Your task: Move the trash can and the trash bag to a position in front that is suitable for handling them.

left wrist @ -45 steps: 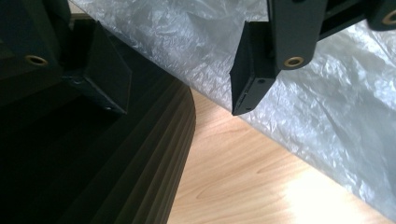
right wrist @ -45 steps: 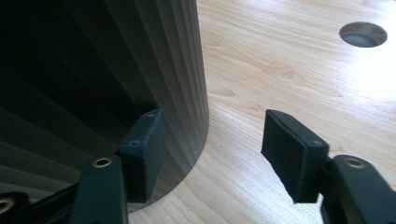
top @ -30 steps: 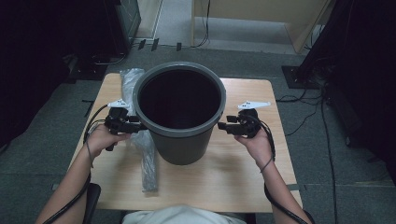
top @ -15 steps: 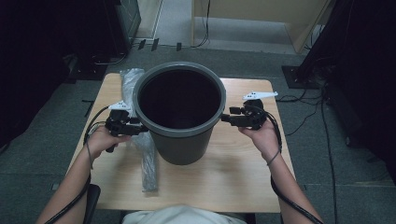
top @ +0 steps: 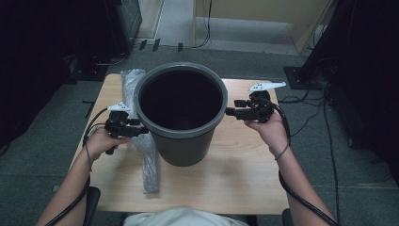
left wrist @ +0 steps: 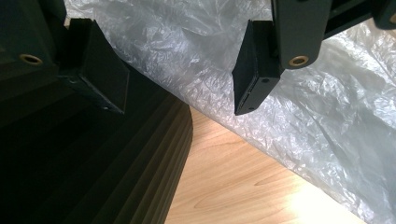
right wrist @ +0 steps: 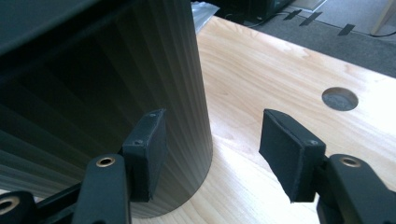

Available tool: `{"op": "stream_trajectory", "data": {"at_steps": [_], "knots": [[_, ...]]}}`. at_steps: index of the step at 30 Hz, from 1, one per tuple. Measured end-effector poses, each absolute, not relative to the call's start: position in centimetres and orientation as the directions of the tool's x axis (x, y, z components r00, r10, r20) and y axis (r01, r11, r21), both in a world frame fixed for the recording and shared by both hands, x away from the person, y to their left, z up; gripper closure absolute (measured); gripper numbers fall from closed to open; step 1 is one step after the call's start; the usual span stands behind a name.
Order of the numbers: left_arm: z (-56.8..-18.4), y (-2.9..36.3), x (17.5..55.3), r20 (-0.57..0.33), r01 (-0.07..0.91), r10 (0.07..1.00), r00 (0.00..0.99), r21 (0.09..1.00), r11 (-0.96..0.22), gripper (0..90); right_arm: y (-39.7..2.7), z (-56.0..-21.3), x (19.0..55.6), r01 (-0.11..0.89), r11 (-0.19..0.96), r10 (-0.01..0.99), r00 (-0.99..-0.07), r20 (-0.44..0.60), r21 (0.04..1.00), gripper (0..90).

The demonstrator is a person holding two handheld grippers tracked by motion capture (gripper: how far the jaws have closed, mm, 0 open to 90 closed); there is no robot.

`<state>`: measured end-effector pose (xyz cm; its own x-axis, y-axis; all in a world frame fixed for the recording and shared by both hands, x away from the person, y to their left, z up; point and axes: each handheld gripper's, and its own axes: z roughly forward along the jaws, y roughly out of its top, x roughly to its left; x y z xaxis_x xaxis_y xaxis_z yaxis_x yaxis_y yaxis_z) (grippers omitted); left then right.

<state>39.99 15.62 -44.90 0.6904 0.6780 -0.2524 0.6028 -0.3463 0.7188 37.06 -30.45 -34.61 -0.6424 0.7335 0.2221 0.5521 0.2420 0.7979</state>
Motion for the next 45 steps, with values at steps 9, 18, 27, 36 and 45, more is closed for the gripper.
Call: {"op": "stream_trajectory", "data": {"at_steps": [9,18,27,36,45], "knots": [[-45.1,15.6,40.1,-0.259,0.617,0.681,0.685,0.703,-0.353,34.9,-30.7,-32.8,37.2,0.564,0.237,0.739,-0.633,0.230,0.791,41.2],[-45.2,15.7,40.1,-0.263,0.623,0.686,0.679,0.701,-0.348,34.7,-30.9,-31.0,37.3,0.567,0.258,0.737,-0.639,0.220,0.782,40.8],[-45.4,15.7,40.1,-0.263,0.630,0.688,0.676,0.691,-0.355,34.7,-31.1,-29.5,37.4,0.558,0.268,0.731,-0.649,0.211,0.786,40.8],[-45.5,15.7,40.1,-0.263,0.627,0.685,0.679,0.692,-0.356,34.6,-31.3,-27.8,37.7,0.538,0.263,0.729,-0.654,0.200,0.801,40.8],[-45.5,15.7,40.0,-0.259,0.626,0.684,0.682,0.691,-0.362,34.6,-31.0,-26.0,38.0,0.514,0.263,0.729,-0.660,0.180,0.817,39.7]]}}
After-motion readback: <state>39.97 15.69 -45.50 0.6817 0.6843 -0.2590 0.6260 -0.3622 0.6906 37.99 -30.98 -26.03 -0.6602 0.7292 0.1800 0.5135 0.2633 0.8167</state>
